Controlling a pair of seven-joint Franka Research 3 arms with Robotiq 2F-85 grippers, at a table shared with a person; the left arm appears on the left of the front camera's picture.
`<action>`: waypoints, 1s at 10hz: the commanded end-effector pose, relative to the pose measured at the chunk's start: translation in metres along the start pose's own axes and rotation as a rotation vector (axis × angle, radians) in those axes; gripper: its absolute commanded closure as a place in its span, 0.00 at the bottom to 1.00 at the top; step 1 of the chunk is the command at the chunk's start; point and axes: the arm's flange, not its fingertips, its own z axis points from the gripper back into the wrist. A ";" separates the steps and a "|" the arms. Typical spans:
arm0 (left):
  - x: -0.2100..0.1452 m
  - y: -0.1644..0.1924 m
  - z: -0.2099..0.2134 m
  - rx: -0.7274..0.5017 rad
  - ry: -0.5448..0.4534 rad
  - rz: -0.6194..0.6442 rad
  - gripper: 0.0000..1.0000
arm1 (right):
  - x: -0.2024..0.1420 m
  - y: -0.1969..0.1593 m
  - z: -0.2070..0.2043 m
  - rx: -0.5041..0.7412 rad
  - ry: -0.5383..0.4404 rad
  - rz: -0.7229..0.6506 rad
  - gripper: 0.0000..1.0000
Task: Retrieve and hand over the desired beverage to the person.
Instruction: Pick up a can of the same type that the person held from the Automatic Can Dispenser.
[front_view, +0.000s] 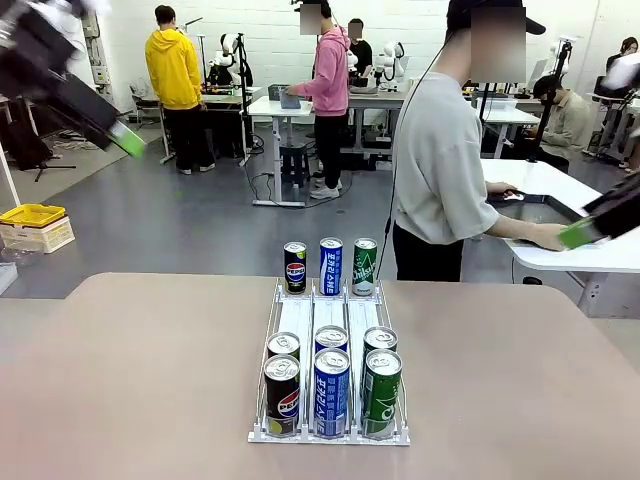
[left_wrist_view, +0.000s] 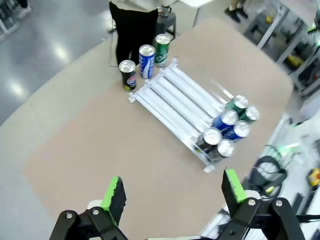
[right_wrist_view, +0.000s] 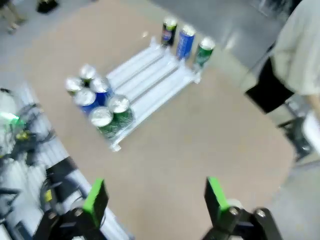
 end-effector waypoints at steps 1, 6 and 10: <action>-0.015 0.011 0.034 0.008 -0.049 0.077 0.00 | -0.023 -0.006 0.045 0.008 -0.067 -0.058 0.00; -0.076 0.050 0.064 0.040 -0.120 0.190 0.00 | -0.072 -0.043 0.071 0.039 -0.209 -0.192 0.00; -0.090 0.049 0.077 0.067 -0.098 0.206 0.00 | -0.077 -0.065 0.069 -0.035 -0.248 -0.324 0.00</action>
